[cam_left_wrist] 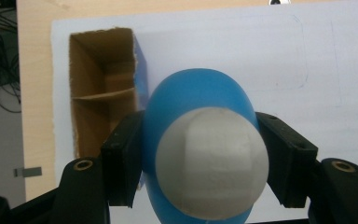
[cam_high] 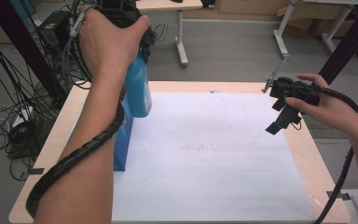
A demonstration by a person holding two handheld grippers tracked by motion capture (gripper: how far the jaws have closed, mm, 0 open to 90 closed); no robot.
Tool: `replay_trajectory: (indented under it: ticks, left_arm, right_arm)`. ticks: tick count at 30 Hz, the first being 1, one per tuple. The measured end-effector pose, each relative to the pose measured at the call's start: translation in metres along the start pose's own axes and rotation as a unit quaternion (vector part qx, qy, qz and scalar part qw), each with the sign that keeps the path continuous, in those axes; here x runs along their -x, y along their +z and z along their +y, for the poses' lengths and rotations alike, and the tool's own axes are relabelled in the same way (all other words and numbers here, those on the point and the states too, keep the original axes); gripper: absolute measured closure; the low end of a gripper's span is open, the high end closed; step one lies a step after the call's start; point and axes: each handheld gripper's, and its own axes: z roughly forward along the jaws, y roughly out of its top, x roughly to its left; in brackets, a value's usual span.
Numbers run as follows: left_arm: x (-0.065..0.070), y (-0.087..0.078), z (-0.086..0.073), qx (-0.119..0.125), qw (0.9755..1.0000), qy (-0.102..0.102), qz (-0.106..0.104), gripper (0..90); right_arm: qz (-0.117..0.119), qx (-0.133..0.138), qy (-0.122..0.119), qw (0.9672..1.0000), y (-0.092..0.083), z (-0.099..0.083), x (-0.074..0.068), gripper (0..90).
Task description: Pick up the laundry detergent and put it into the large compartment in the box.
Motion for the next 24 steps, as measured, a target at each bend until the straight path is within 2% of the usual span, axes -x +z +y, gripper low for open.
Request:
replay_trajectory:
  ticks: [5,8,16,20,21,24]
  left_arm:
    - [-0.021,-0.015,-0.006,0.012,0.9998,-0.018,0.003,37.9]
    - [-0.026,-0.019,-0.007,0.014,0.9996,-0.023,0.008,37.9]
    - [-0.049,-0.038,-0.014,0.028,0.9986,-0.041,0.018,37.9]
    - [-0.06,-0.038,-0.017,0.03,0.9981,-0.05,0.022,37.9]
    - [-0.065,-0.035,-0.018,0.027,0.998,-0.054,0.021,37.9]
    - [-0.071,-0.031,-0.019,0.025,0.9978,-0.058,0.02,37.9]
  right_arm:
    - [-0.003,-0.003,-0.001,1.0,-0.003,0.006,-0.002,3.5]
    - [-0.005,-0.005,-0.001,1.0,-0.004,0.008,-0.003,3.5]
    - [-0.007,-0.006,-0.006,0.9999,-0.005,0.015,-0.006,3.5]
    - [-0.008,-0.009,-0.009,0.9999,-0.004,0.02,-0.007,3.5]
    - [-0.008,-0.009,-0.012,0.9999,-0.004,0.022,-0.008,3.6]
    - [-0.008,-0.009,-0.012,0.9999,-0.004,0.023,-0.01,3.5]
